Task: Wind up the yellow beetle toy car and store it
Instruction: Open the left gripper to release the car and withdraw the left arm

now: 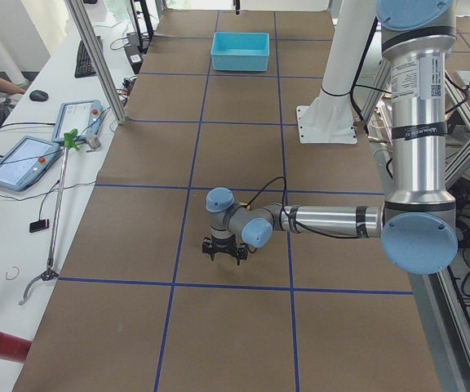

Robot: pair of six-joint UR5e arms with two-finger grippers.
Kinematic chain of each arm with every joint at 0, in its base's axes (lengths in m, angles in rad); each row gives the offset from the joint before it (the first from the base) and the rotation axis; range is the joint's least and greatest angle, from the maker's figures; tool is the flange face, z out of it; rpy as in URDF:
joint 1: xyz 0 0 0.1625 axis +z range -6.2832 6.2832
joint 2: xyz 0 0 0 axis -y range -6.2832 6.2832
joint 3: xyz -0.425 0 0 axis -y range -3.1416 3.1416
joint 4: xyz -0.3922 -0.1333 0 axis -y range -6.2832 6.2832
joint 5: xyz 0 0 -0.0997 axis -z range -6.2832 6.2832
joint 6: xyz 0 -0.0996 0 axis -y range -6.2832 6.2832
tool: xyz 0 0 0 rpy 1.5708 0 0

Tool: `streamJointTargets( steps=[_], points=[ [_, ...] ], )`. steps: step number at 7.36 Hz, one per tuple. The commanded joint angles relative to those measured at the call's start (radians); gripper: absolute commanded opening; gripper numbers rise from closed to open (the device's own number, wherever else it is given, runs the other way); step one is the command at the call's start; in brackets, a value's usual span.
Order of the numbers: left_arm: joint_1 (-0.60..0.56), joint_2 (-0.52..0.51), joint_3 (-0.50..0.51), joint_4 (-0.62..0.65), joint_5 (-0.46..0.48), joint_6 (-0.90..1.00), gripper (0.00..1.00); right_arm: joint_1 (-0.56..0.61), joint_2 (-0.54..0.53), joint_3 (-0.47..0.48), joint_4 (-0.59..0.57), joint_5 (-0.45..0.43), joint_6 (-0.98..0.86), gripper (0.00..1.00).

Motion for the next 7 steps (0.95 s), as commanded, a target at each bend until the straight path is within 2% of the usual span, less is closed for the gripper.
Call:
streamJointTargets(
  steps=[1, 3, 5, 7],
  points=[
    [0.0, 0.0, -0.001, 0.0, 0.0, -0.003, 1.0, 0.0, 0.0, 0.0, 0.0, 0.002, 0.0, 1.0],
    [0.0, 0.002, 0.001, 0.012, 0.013, -0.004, 1.0, 0.0, 0.0, 0.002, 0.0, 0.0, 0.0, 1.0],
    [-0.01, 0.0, -0.004, 0.02, 0.077, -0.004, 1.0, 0.0, 0.0, 0.002, 0.0, 0.0, 0.0, 1.0],
    [-0.1, -0.006, -0.014, 0.087, 0.083, -0.004, 1.0, 0.0, 0.008, 0.002, 0.0, 0.0, 0.0, 1.0]
  ],
)
